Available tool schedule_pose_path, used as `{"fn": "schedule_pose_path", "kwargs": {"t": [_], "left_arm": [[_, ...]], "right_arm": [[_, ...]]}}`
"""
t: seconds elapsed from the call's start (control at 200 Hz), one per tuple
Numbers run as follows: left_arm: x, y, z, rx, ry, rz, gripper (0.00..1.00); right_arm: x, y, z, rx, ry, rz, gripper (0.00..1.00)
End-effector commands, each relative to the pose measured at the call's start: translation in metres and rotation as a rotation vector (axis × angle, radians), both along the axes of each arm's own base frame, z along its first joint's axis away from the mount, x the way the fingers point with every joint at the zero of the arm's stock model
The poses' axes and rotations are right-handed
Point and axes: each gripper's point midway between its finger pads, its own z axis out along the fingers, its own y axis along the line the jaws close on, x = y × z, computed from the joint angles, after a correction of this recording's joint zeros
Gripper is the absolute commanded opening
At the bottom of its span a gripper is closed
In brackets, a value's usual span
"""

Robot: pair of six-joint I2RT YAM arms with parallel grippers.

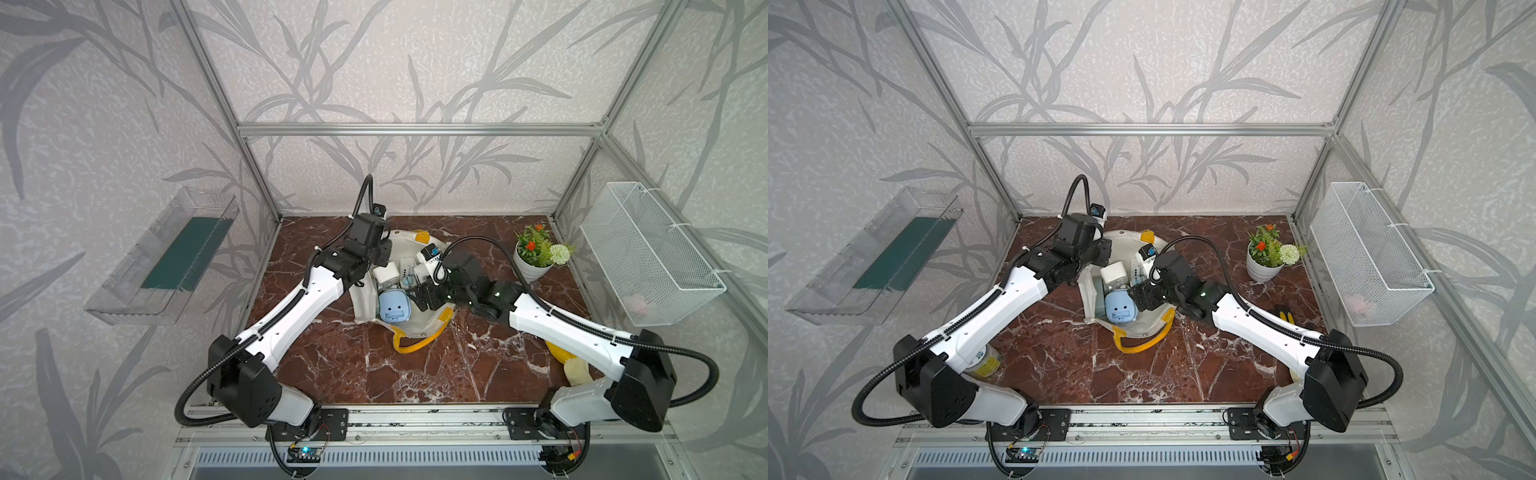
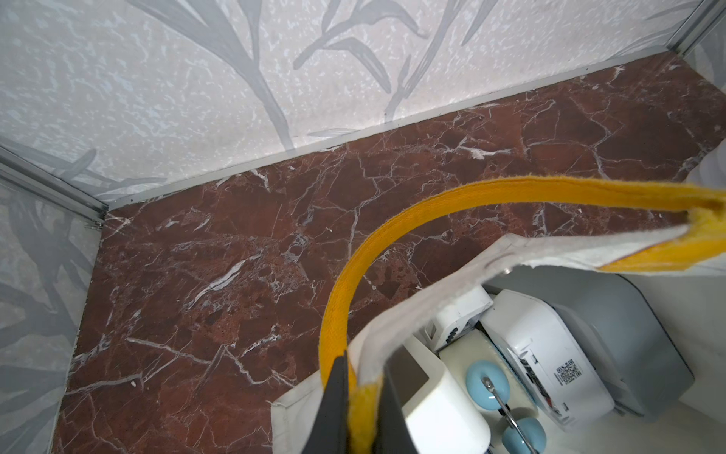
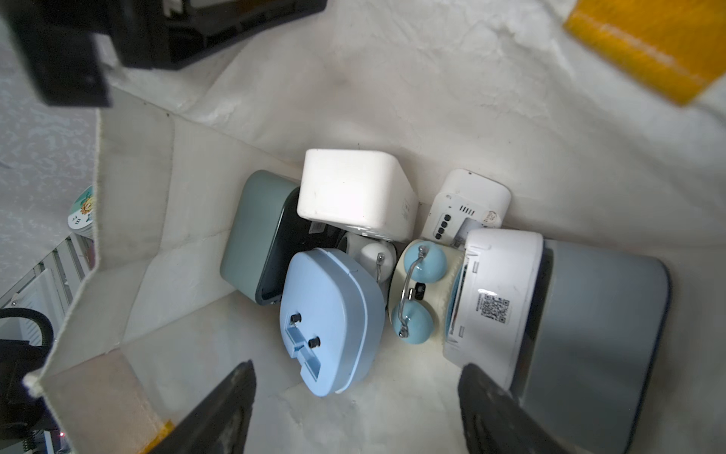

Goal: Take the alarm clock out of the canvas bag
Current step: Pick up the canvas bag from the center of the board, then pick up the alarm from the canvas bag.

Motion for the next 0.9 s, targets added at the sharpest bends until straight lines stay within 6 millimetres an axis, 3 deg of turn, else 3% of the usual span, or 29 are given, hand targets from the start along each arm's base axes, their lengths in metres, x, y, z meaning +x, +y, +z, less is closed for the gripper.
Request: {"fn": "schedule_pose_path", "kwargs": {"t": [0.0,0.305,0.595,0.895], "left_arm": [[0.004,-0.001,0.069,-0.126,-0.228,0.025,0.00],[-0.008,-0.004,0.060,-0.160,-0.214,0.024,0.00],[-0.019,-0.011,0.056,-0.181,-0.213,-0.012,0.00],[-0.029,-0.010,0.052,-0.201,-0.201,-0.013,0.00]], "right_arm": [[0.000,0.004,-0.023,-0.019,0.037,-0.003,0.82],[-0.008,0.020,-0.062,-0.044,0.149,0.067,0.82],[-0.022,0.019,-0.081,-0.045,0.177,0.119,0.85],[-0.027,0.037,-0.089,0.013,0.220,0.183,0.85]]}}
